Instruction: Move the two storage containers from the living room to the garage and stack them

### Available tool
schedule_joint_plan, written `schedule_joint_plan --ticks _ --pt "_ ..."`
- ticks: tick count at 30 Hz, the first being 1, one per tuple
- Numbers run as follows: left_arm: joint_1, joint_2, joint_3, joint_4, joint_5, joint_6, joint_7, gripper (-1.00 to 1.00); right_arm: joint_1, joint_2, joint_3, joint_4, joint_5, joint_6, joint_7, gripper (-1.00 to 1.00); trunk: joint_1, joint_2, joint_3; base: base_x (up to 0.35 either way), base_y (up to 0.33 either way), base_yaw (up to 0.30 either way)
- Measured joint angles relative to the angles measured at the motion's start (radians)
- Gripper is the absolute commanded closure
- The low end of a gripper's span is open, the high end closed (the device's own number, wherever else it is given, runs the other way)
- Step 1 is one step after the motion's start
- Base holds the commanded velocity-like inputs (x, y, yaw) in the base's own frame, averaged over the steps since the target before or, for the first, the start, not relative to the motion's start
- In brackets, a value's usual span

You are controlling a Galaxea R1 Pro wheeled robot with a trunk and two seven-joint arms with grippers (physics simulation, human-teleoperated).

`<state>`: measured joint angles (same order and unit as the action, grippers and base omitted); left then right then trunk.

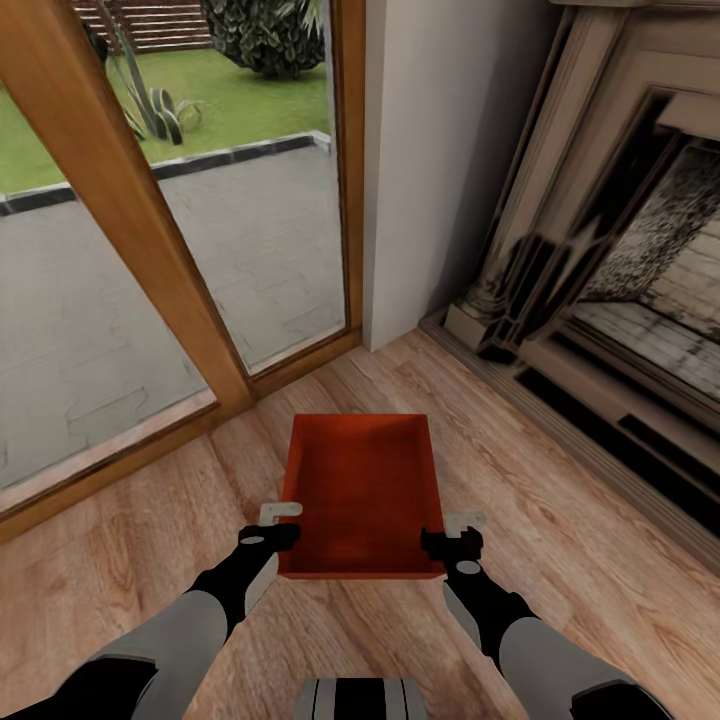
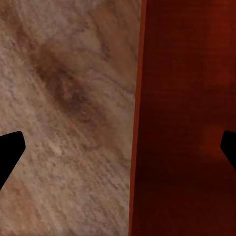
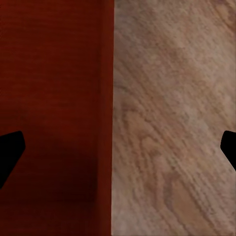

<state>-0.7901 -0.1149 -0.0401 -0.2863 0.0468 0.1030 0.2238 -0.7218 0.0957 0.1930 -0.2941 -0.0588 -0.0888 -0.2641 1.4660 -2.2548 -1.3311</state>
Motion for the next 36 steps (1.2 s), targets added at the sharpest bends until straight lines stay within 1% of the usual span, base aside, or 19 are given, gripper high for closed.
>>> schedule_joint_plan --ticks 6,14,36 --pt "0.000 0.001 0.000 0.000 0.000 0.000 0.000 -1.00 0.000 0.002 0.001 0.000 0.004 0.000 0.000 -1.00 0.000 0.000 0.000 0.000 0.000 0.000" --pt "0.000 0.001 0.000 0.001 0.000 0.000 0.000 -1.00 0.000 0.005 0.001 0.000 0.005 -0.001 0.000 -1.00 0.031 -0.056 -0.025 0.000 0.000 0.000" --pt "0.000 0.001 0.000 0.000 0.000 0.000 0.001 -1.00 0.000 0.006 0.001 0.000 0.005 -0.002 0.001 -1.00 0.031 -0.056 -0.025 0.000 0.000 0.000"
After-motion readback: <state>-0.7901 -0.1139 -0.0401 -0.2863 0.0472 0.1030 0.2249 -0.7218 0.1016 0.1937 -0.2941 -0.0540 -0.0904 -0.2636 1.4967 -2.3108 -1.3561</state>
